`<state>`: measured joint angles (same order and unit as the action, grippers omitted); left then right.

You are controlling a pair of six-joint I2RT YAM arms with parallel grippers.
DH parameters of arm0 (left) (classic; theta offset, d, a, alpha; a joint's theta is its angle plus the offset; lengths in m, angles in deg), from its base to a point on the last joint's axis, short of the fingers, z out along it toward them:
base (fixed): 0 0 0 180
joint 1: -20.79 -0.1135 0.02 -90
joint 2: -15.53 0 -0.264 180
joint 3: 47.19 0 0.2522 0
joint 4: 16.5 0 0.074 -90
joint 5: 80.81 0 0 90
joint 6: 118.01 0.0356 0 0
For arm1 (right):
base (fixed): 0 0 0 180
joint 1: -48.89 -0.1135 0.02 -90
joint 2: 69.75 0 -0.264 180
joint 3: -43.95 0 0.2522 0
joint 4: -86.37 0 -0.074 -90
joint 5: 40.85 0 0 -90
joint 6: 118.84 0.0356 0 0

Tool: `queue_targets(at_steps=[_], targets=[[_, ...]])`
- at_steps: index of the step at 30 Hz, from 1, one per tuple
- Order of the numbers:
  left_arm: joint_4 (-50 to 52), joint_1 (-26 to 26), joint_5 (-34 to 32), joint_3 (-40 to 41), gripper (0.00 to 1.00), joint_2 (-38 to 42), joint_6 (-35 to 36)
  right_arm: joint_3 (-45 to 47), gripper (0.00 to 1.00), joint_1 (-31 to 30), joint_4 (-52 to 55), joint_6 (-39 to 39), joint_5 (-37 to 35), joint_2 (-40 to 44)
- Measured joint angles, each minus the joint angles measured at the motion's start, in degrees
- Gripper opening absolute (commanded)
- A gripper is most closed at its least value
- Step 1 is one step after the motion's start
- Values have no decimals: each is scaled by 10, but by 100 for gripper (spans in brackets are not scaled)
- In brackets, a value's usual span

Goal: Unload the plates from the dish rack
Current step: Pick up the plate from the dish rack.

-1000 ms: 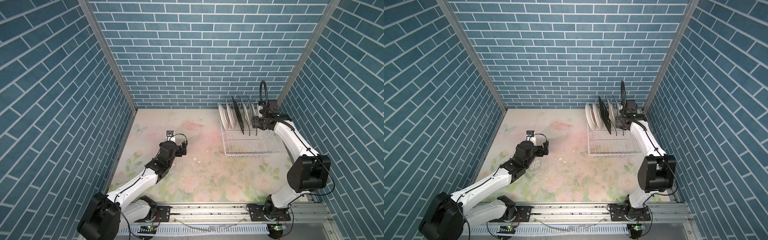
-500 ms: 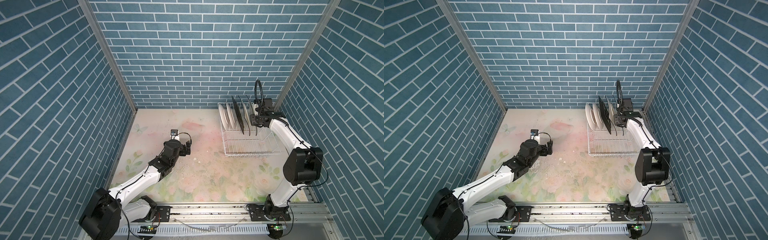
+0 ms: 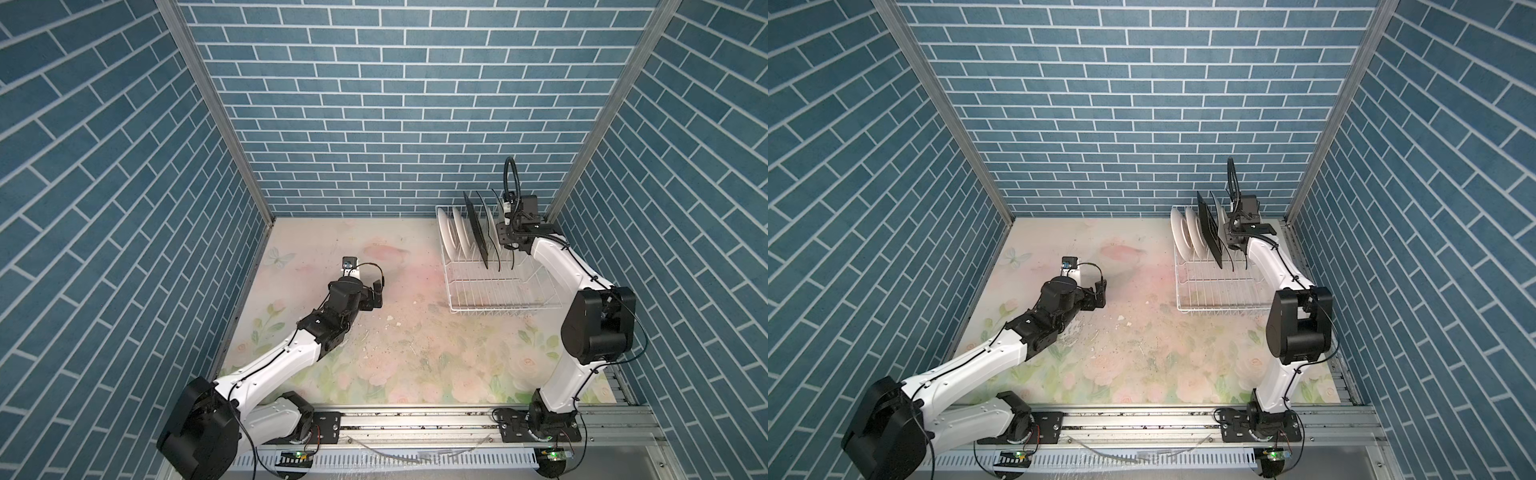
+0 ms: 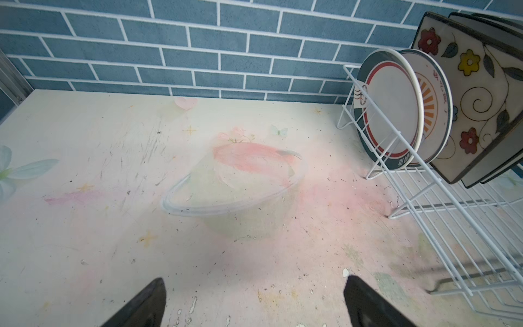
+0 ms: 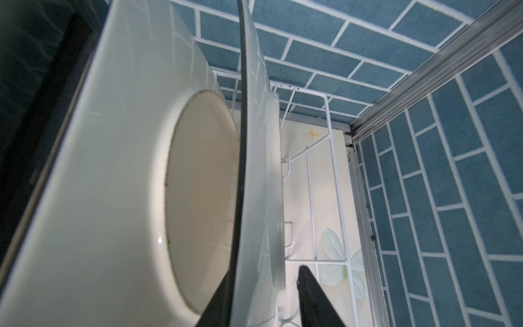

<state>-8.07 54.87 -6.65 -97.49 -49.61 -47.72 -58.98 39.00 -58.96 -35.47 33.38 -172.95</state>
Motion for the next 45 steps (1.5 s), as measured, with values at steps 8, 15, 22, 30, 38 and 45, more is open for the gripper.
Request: queue_targets(at_steps=[8, 15, 22, 30, 38, 45], targets=[[17, 1, -3, -10, 100, 0, 8, 15, 31, -10, -35, -7, -37, -1], [21, 1, -6, -21, 100, 5, 14, 32, 27, -10, -45, -7, -50, -9], [35, 1, -7, -21, 100, 9, 14, 38, 16, -13, -51, -10, -77, -13], [47, 3, -9, -21, 100, 19, 15, 49, 3, -20, -68, 8, -112, -11], [64, 5, -15, -21, 100, 47, 16, 57, 0, -26, -80, 8, -126, -9], [84, 6, -26, -21, 100, 77, 17, 60, 0, -34, -82, 6, -137, -9]])
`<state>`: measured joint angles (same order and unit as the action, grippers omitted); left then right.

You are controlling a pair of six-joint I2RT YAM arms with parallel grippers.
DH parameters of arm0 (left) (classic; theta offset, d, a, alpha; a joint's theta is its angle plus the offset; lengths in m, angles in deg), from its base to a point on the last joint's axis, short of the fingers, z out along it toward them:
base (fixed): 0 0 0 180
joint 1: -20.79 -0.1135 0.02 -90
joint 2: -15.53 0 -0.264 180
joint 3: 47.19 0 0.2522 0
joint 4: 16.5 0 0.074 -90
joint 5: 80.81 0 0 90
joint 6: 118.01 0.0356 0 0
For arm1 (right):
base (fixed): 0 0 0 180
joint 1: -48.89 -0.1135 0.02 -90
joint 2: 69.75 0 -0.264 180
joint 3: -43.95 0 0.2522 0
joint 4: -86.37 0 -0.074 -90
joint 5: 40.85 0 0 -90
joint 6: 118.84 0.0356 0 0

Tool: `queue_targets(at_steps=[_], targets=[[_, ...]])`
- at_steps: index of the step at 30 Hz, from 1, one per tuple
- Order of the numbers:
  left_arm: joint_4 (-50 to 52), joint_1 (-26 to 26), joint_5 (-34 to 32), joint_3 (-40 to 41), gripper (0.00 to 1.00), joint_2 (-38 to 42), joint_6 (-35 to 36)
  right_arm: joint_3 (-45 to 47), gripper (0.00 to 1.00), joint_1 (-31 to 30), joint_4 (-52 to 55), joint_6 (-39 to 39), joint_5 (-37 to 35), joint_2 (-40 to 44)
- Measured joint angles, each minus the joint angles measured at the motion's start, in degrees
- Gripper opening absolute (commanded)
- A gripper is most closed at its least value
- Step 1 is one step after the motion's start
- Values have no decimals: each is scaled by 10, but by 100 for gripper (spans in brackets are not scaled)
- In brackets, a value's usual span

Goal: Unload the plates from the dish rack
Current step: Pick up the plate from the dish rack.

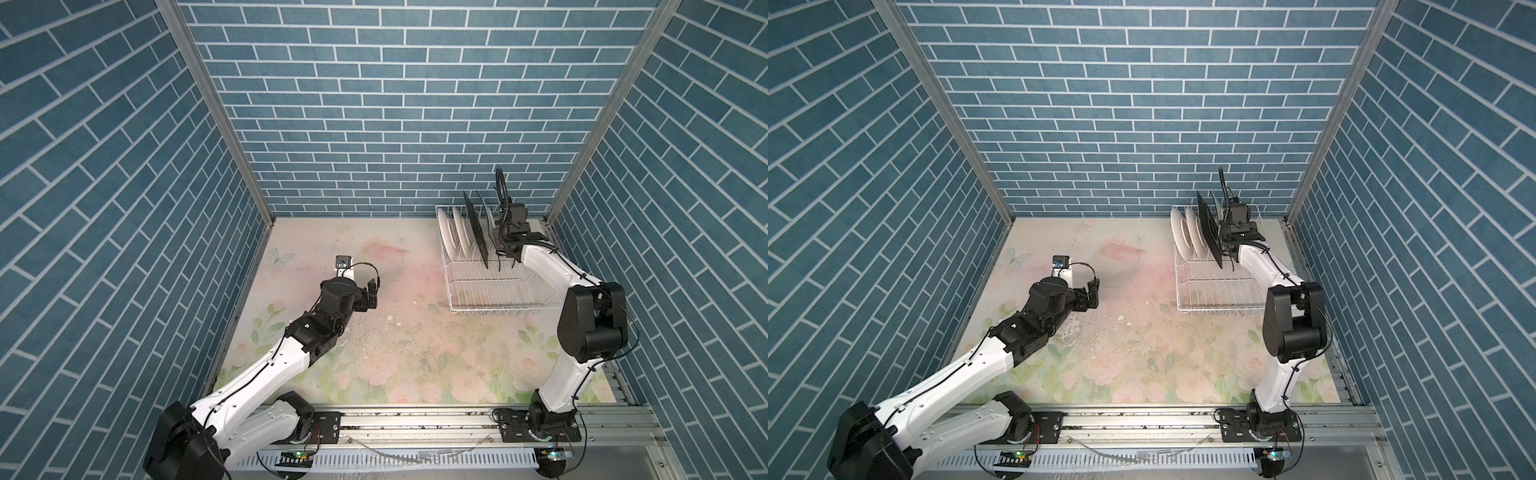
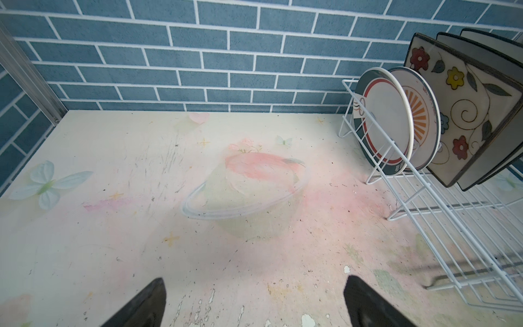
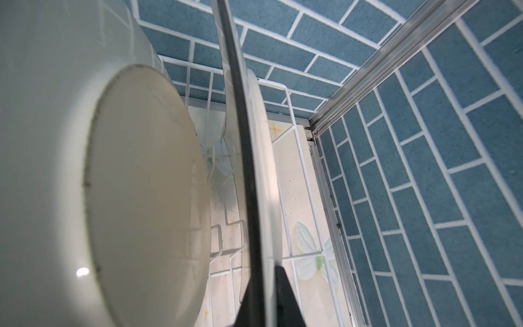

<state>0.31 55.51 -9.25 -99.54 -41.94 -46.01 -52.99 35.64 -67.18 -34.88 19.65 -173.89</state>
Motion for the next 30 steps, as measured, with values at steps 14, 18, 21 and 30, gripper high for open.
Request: queue_targets(at_steps=[14, 18, 21, 30], targets=[[15, 1, -9, 2, 100, 21, 0, 22, 0, -11, -16, -16, -18, 16], [19, 1, -9, 4, 100, 23, 0, 37, 0, -12, -21, -21, -18, 36], [23, 1, -9, 5, 100, 23, 0, 38, 0, -14, -22, -33, -17, 47], [27, 2, -8, 6, 100, 28, 0, 40, 0, -17, -30, -49, -12, 75]])
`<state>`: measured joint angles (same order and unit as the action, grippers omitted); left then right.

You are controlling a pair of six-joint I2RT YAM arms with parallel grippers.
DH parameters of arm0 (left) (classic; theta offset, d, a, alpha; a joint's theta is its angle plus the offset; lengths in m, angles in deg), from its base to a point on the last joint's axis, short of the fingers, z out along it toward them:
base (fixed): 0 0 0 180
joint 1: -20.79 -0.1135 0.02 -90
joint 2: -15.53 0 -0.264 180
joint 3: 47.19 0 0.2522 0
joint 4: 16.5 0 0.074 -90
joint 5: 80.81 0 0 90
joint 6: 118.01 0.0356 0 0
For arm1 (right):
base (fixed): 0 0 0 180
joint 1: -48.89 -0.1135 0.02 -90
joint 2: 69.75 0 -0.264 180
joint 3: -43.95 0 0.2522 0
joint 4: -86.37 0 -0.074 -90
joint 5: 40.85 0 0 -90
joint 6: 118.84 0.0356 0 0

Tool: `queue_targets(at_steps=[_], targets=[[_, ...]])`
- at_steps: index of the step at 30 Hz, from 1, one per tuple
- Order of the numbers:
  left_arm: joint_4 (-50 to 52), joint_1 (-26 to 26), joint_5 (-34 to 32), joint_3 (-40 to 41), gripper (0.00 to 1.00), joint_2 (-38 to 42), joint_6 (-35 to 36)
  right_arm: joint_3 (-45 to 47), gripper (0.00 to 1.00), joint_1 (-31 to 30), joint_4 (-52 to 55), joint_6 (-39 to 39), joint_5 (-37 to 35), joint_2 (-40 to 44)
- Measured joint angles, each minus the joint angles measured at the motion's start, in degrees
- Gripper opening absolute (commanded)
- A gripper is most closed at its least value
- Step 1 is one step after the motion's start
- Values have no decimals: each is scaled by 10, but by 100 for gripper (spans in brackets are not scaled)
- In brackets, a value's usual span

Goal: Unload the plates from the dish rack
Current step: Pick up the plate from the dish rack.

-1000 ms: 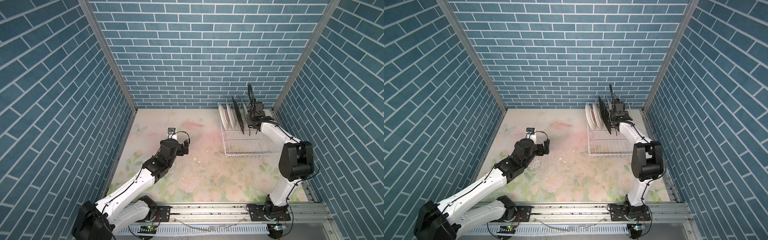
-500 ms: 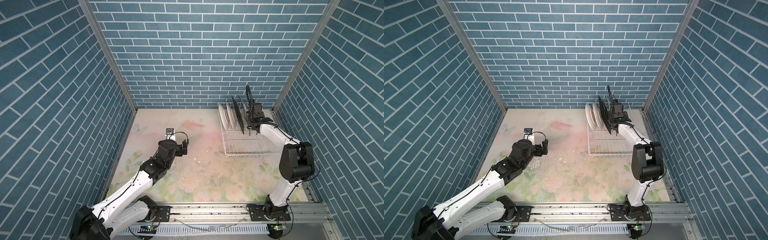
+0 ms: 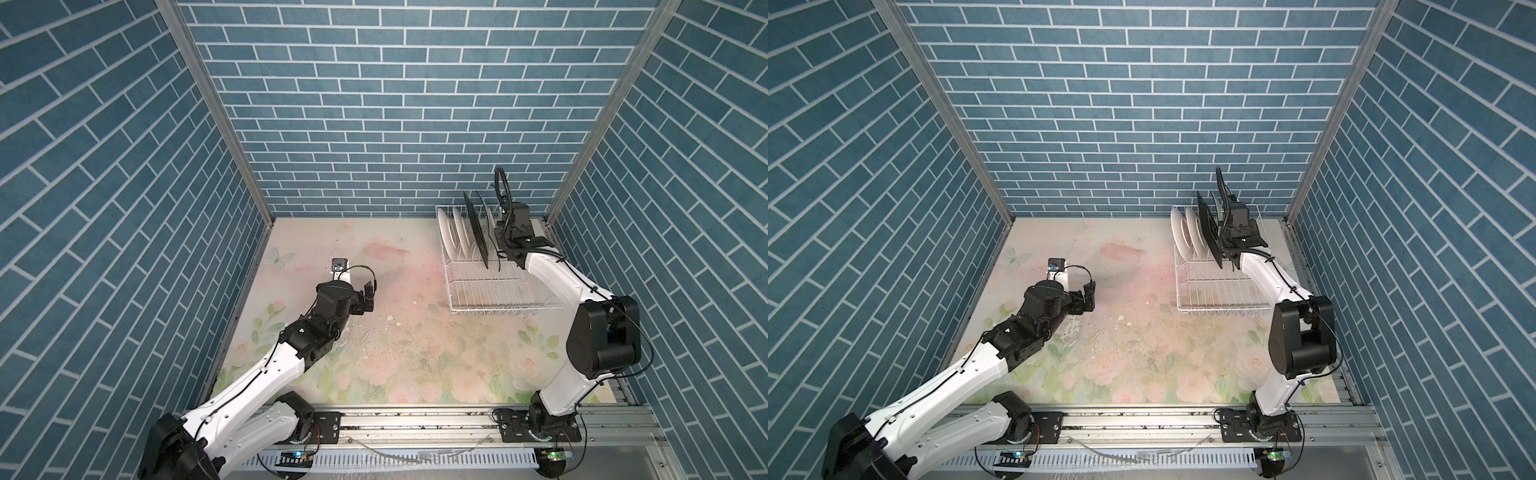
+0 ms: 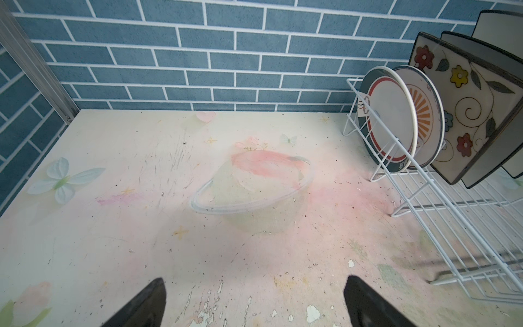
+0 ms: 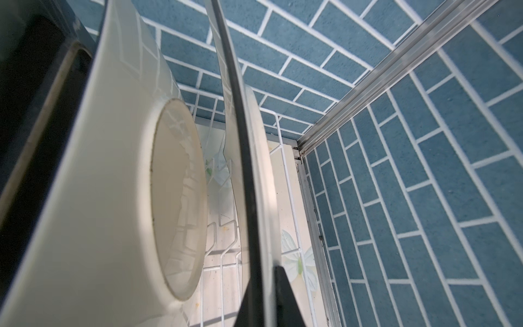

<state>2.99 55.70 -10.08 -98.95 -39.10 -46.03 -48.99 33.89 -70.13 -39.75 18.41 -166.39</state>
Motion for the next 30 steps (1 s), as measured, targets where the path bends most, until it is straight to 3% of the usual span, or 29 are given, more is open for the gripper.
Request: queue_targets(at_steps=[14, 30], targets=[[5, 5, 0, 0, 100, 17, -7, 0, 0, -8, -17, -16, 4, 36], [6, 21, 0, 10, 100, 32, -25, 4, 0, -28, -35, -54, -17, 136]])
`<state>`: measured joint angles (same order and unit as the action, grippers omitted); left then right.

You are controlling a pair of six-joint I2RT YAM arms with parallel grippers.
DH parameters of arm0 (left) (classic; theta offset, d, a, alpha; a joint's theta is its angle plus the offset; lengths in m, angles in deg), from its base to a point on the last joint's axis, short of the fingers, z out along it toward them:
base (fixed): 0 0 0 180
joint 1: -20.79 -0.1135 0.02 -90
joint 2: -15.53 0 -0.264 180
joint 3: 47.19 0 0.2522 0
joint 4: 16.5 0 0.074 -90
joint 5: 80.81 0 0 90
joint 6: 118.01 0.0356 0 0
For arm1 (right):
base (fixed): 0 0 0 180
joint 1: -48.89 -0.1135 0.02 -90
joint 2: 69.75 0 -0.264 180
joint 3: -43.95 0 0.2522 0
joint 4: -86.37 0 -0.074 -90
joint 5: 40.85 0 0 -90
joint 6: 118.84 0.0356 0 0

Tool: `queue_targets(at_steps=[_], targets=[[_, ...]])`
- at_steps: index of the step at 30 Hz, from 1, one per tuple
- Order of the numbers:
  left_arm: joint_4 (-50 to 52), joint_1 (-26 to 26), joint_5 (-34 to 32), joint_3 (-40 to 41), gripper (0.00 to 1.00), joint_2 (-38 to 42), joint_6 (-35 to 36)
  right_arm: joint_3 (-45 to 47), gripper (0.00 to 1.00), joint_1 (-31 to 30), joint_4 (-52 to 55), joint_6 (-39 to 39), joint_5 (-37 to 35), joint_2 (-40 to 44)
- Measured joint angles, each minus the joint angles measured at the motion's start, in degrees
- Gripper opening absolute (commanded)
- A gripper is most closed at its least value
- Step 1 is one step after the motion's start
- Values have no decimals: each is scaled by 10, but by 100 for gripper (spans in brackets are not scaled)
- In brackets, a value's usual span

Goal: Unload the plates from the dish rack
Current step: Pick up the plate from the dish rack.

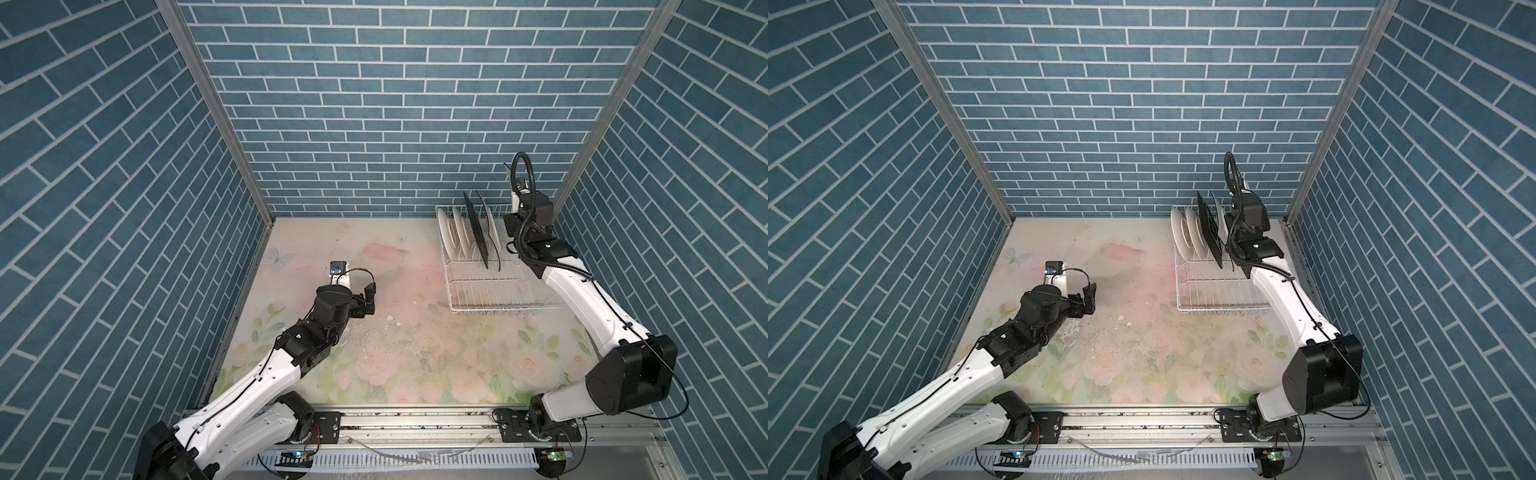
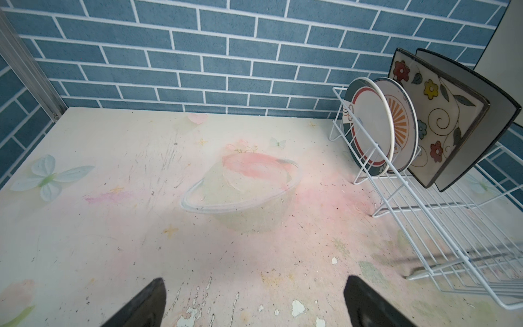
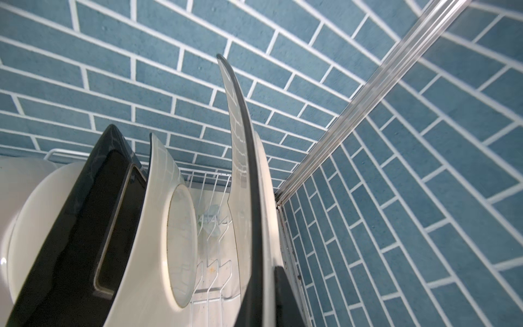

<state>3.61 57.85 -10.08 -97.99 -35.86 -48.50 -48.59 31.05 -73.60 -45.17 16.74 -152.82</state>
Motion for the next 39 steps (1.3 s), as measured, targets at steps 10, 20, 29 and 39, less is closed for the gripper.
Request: queue_targets(at_steps=[10, 20, 29, 39], targets=[[0, 18, 0, 4, 100, 20, -21, 6, 0, -50, -11, -36, -25, 73], [0, 26, -8, 4, 100, 28, -27, 9, 0, -110, -9, -50, -41, 140], [-9, 26, 15, 4, 100, 28, -45, 6, 0, -161, 31, -3, -31, 167], [-11, 26, 40, -3, 100, 38, -57, -12, 0, -238, 90, 71, 10, 165]])
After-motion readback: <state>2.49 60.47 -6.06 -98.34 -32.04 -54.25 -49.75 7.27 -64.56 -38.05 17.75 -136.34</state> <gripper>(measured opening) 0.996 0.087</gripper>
